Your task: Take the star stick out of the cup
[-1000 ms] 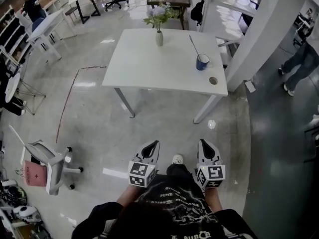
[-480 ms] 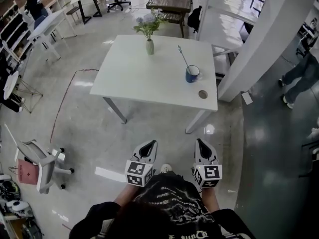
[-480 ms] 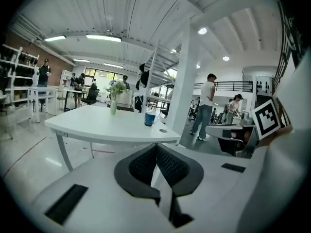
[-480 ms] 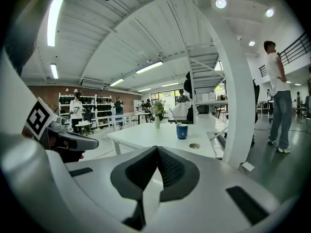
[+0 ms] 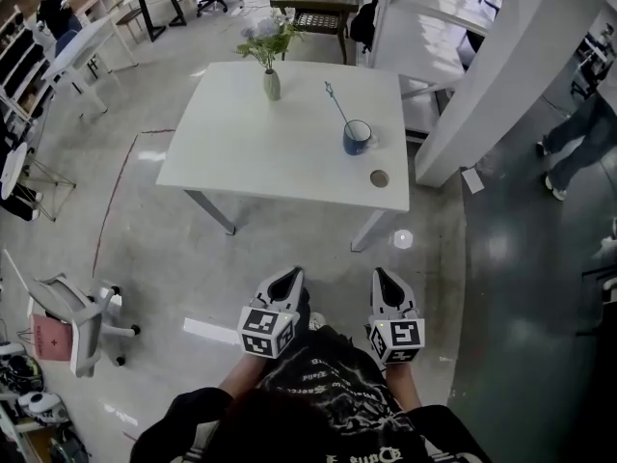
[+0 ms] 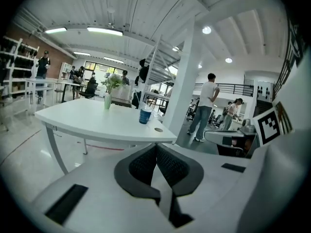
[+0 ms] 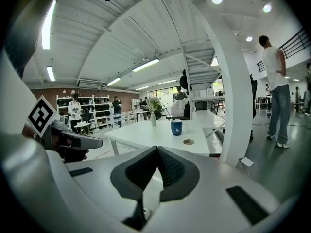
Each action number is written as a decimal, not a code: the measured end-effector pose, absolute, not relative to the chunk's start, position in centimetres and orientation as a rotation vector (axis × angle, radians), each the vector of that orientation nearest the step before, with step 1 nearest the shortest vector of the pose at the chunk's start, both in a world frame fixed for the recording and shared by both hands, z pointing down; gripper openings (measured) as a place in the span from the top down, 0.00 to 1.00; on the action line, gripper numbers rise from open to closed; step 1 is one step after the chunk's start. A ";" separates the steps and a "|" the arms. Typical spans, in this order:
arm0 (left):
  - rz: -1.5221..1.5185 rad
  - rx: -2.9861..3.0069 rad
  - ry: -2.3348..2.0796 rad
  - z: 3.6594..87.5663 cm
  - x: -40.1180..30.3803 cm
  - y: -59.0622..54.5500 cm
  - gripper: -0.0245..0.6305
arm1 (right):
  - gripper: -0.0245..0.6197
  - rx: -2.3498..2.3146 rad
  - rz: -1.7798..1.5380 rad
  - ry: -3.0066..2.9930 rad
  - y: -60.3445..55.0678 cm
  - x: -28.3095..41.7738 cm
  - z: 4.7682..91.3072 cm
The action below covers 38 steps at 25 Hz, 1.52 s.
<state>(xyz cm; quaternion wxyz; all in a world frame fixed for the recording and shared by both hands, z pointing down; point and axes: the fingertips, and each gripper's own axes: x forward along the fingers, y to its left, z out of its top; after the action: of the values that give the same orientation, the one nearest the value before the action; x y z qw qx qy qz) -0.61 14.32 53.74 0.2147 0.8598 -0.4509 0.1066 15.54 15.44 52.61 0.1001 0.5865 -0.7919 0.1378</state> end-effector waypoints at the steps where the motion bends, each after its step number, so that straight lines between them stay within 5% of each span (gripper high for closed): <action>1: 0.291 2.380 -1.241 53.9 -0.3 13.9 0.93 | 0.95 1.741 0.418 -2.335 15.3 15.8 52.9; 35: 0.296 2.544 -1.052 53.4 -0.9 -20.5 0.93 | 0.95 2.044 0.406 -2.177 -15.0 16.3 50.7; 38: 0.302 2.531 -1.074 53.5 -1.4 -21.2 0.93 | 0.87 2.005 0.402 -2.222 -16.4 15.6 50.4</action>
<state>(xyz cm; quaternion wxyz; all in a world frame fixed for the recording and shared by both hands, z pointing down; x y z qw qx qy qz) -1.38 -21.20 53.52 0.1866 0.8991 -0.3813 0.1071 15.62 -16.39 50.35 0.0608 0.6628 -0.7344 0.1329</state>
